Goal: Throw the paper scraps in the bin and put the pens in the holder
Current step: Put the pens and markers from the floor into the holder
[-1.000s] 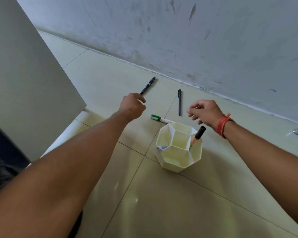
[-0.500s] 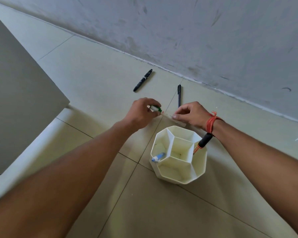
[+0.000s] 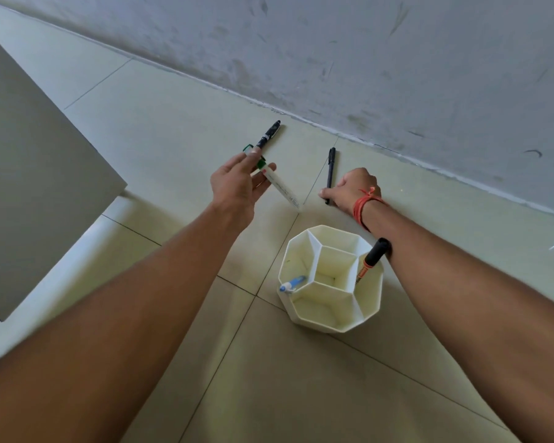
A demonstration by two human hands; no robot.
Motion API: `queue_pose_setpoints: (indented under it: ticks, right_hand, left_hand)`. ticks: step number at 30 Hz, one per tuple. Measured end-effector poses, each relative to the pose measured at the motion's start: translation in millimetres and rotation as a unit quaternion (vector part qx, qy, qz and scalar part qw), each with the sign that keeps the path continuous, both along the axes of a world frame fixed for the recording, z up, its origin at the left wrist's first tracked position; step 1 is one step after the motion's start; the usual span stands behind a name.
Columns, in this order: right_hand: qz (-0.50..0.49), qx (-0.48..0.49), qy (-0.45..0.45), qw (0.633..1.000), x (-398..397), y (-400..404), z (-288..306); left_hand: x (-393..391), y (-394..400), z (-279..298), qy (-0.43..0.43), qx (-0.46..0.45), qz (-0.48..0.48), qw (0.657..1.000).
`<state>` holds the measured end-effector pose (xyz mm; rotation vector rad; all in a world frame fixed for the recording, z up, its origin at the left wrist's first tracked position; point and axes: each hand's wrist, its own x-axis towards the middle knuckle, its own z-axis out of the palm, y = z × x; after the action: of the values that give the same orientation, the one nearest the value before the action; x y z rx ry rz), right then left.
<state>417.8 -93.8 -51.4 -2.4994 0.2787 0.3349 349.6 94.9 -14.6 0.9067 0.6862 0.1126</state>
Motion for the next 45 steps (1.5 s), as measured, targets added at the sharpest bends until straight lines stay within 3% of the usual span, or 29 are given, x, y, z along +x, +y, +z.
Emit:
queue_pose_setpoints:
  ticks: [3,7,9,16,20,25,28,37,45]
  right_hand:
    - [-0.009,0.034,0.016,0.999,-2,-9,2]
    - [-0.054,0.207,0.037,0.976,-16,-37,5]
    - [-0.046,0.234,0.011,0.971,-26,-47,13]
    - [0.034,0.230,-0.058,0.971,-56,-61,73]
    - [0.078,0.221,-0.036,0.971,-73,-57,113]
    - [0.138,0.197,-0.005,0.971,-98,-43,147]
    - [0.123,0.170,0.001,0.978,-110,-37,147]
    - [0.122,0.079,0.032,0.989,-121,-45,127]
    - [0.119,0.062,0.035,0.990,-122,-44,114]
  left_hand:
    - [-6,3,13,0.013,0.014,0.006,1.000]
    - [-12,7,31,0.020,0.046,-0.002,0.999]
    - [-16,8,39,0.018,0.051,0.000,0.999]
    - [-36,-13,84,0.011,0.076,0.034,0.996]
    - [-54,-30,115,0.023,0.108,0.106,0.988]
    - [-96,-54,136,-0.051,0.229,0.071,0.970]
    - [-124,-67,120,-0.058,0.309,0.005,0.949]
    - [-152,-84,89,-0.049,0.371,-0.089,0.923]
    - [-163,-73,95,-0.147,0.438,-0.050,0.886]
